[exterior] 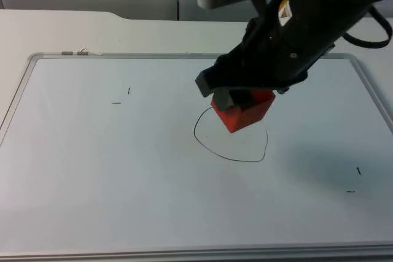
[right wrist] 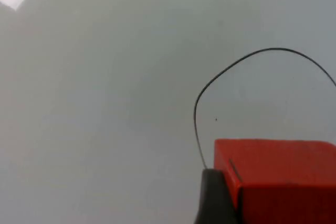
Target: Pick up one cube with the left hand and another cube with the right hand. First place the cube in the right hand at the target position, then stack the cube in the left hand on top.
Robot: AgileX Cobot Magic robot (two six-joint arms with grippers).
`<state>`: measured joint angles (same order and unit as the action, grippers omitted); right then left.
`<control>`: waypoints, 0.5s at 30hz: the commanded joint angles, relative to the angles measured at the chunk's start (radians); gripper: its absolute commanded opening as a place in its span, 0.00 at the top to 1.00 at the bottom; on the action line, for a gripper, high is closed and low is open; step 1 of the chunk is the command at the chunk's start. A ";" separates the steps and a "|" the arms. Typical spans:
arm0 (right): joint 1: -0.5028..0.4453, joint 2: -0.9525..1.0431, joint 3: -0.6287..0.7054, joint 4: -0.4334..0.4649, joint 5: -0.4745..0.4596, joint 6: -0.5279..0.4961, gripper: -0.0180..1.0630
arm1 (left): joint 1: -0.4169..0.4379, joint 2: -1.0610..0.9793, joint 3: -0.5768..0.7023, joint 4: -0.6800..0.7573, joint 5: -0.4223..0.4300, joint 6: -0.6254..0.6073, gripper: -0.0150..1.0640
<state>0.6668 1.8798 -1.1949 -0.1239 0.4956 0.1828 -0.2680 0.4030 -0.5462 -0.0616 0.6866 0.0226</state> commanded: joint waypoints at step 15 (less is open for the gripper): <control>-0.066 0.128 -0.046 -0.009 -0.036 0.020 0.99 | -0.005 -0.007 0.000 -0.006 -0.022 -0.004 0.78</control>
<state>0.6032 2.0077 -1.2323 -0.1281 0.4912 0.2001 -0.2680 0.4030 -0.5462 -0.0616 0.6866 0.0226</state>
